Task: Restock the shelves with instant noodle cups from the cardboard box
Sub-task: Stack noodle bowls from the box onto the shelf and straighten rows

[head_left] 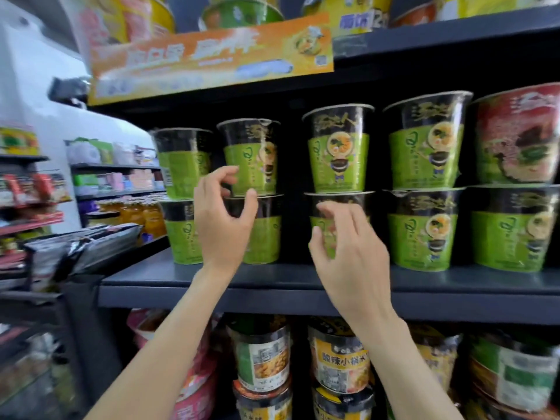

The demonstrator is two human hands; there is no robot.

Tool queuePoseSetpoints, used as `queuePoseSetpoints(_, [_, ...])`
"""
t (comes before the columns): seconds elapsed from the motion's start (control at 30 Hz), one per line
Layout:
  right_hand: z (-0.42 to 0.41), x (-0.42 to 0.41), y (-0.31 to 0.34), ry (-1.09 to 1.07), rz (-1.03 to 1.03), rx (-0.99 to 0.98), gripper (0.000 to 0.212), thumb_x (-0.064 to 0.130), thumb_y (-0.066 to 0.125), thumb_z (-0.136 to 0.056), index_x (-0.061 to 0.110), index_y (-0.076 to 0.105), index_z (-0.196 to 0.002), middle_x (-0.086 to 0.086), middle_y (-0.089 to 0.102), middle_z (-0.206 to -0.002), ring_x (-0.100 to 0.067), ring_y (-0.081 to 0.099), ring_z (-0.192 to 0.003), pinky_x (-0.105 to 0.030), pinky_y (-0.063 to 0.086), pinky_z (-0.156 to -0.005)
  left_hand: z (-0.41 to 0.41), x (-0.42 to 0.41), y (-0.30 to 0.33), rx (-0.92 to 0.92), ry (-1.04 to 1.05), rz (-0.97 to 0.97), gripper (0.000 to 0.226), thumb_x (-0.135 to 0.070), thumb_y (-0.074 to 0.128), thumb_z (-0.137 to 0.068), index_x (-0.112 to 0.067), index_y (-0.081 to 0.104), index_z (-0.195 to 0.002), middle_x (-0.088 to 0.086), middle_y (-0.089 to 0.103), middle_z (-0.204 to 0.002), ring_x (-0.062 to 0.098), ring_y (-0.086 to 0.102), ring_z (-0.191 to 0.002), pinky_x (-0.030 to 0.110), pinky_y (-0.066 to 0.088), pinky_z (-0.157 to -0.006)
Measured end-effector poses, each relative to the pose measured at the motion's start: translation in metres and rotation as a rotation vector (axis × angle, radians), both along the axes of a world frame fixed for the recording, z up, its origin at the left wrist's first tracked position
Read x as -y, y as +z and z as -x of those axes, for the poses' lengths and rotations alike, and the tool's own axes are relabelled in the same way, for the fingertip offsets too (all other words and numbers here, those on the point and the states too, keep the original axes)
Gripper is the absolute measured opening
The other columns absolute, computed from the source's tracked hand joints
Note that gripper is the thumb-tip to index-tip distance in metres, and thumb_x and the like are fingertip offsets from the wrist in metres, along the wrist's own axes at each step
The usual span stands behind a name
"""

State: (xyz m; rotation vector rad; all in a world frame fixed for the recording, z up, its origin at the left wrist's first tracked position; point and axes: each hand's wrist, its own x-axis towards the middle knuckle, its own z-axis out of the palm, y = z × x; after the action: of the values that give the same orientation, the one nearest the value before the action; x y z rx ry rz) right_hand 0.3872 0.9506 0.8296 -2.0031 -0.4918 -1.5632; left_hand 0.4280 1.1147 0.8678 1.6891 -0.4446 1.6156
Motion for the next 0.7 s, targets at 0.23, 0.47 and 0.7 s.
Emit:
queuePoseSetpoints(0.23, [-0.037, -0.058, 0.022, 0.313, -0.023, -0.685, 0.08, 0.02, 0.056, -0.091, 0.011, 0.004, -0.151, -0.014, 0.037, -0.145, -0.029, 0.046, -0.125, -0.035, 0.04, -0.099, -0.013, -0.04, -0.003, -0.608, -0.041, 0.061, 0.082, -0.052, 0.067, -0.077, -0.019, 0.027, -0.141, 0.003, 0.035, -0.136, 0.017, 0.042, -0.122, 0.033, 0.037, -0.1])
queuePoseSetpoints(0.47, [-0.042, -0.083, 0.024, 0.312, -0.129, -0.85, 0.085, 0.02, 0.054, -0.092, 0.013, -0.007, -0.151, -0.016, 0.033, -0.148, -0.029, 0.046, -0.126, -0.031, 0.041, -0.096, -0.019, -0.046, -0.002, -0.666, -0.261, -0.063, 0.097, -0.059, 0.066, -0.072, -0.021, 0.018, -0.148, 0.006, 0.039, -0.145, 0.02, 0.039, -0.131, 0.032, 0.034, -0.101])
queuePoseSetpoints(0.7, [-0.008, -0.108, -0.003, 0.246, 0.0, -0.657, 0.085, 0.019, 0.056, -0.09, 0.017, -0.002, -0.152, -0.003, 0.015, -0.154, -0.025, 0.028, -0.137, -0.039, 0.031, -0.11, -0.033, -0.058, 0.006, -0.71, -0.402, -0.115, 0.098, -0.046, 0.072, -0.074, -0.019, 0.016, -0.15, -0.001, 0.052, -0.134, 0.008, 0.048, -0.117, 0.019, 0.035, -0.085])
